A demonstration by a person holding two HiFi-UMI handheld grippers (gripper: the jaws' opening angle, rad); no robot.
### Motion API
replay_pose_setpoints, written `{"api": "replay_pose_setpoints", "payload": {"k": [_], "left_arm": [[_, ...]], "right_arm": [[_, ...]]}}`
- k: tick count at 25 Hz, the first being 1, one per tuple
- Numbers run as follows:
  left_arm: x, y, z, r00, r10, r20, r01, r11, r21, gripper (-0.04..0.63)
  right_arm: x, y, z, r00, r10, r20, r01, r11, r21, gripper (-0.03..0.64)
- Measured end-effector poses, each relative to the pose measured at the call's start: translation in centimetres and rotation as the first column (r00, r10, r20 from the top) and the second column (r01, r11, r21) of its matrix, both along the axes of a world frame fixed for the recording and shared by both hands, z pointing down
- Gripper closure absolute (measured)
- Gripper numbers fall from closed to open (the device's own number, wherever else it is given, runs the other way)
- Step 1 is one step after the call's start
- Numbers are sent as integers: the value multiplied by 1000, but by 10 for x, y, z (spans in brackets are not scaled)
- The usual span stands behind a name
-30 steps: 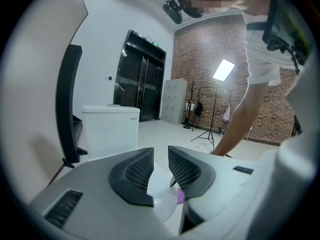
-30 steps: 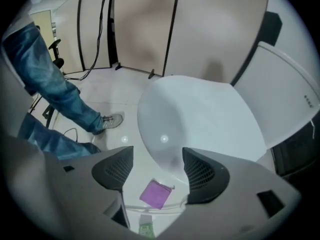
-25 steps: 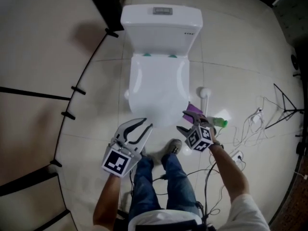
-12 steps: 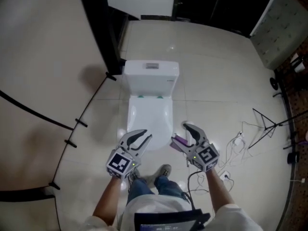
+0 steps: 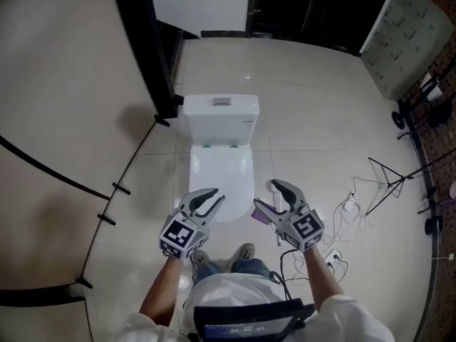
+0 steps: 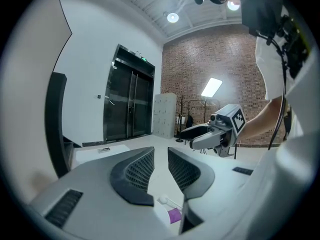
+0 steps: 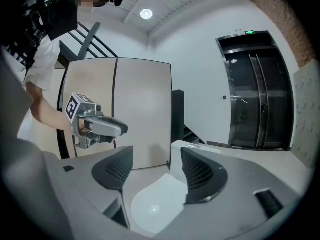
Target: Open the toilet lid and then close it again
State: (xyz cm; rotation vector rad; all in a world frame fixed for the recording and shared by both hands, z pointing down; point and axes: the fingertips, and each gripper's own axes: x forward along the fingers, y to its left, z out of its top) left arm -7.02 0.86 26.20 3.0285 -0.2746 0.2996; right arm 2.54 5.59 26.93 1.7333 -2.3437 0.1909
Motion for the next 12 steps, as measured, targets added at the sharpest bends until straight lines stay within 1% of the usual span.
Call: {"api": "replay_pose_setpoints", "payload": {"k": [4,7,10,12], "left_arm": [[-7,-6,-12,999,-15,-48,16,1000,16,512],[-11,-2,-20,998,6,-61,-3,998,56,512],[-20,3,-27,997,13,-73,-9,998,58,512],[-27,1,-29,996,27,-80,-22,997,72,512]], "right_arm": [[-7,-3,-11,1000,-6,-22,6,1000,16,308],[-12,-3,-19,999,7,-38,-6,1000,20,308],[-19,2,-23,998,14,-58,-13,1000,20,308],[-20,4,-27,997,35,-72,-34,999,11,308]]}}
